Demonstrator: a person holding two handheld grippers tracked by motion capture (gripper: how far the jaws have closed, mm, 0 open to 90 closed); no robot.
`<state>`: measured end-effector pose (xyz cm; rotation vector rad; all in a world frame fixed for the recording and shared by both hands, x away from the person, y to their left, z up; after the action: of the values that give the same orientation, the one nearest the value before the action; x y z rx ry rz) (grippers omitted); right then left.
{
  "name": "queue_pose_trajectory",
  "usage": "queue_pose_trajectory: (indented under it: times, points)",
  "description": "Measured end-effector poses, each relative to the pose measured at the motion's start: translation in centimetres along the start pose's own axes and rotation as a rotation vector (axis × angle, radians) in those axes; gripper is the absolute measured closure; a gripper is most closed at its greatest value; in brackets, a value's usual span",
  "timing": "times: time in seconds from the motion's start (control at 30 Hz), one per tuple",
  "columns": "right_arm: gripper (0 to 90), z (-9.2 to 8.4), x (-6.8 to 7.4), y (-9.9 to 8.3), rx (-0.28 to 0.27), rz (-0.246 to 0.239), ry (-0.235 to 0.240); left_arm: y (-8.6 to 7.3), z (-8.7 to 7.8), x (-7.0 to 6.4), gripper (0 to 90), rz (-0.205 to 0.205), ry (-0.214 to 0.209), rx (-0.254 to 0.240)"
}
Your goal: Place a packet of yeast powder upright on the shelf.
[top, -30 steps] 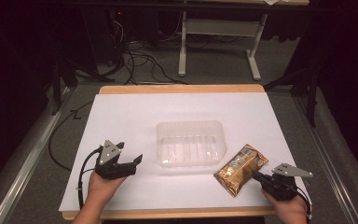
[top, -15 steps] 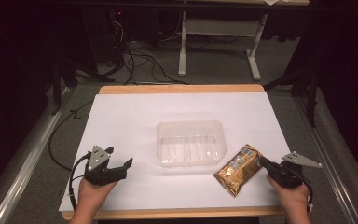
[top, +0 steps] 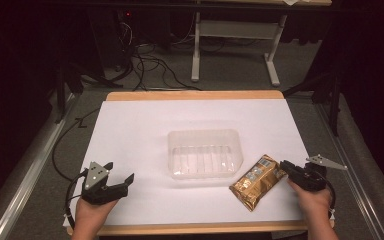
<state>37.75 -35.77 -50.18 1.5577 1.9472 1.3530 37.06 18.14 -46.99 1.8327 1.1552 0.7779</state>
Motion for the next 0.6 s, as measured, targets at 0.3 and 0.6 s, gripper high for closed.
queue_pose_trajectory:
  times: [0.3, 0.6]
  points:
    - [60.3, 0.5, -1.0, -0.2, 0.016, 0.075, 0.012, -0.3, -0.2, 0.1, 18.7, 0.002, -0.001, 0.005]
    - [48.0, 0.5, -1.6, -0.5, 0.014, 0.152, 0.039, -0.2, -0.2, 0.0, 18.7, 0.006, -0.005, 0.003]
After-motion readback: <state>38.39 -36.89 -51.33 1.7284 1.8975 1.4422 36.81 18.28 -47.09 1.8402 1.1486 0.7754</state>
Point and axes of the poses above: each handheld gripper's, and its own axes: z roughly forward along the jaws, y roughly out of its top, x roughly to its left, the point moved 8 cm from there along z, roughly forward along the jaws, and after that the axes turned 9 degrees about y, right-handed, at the moved point
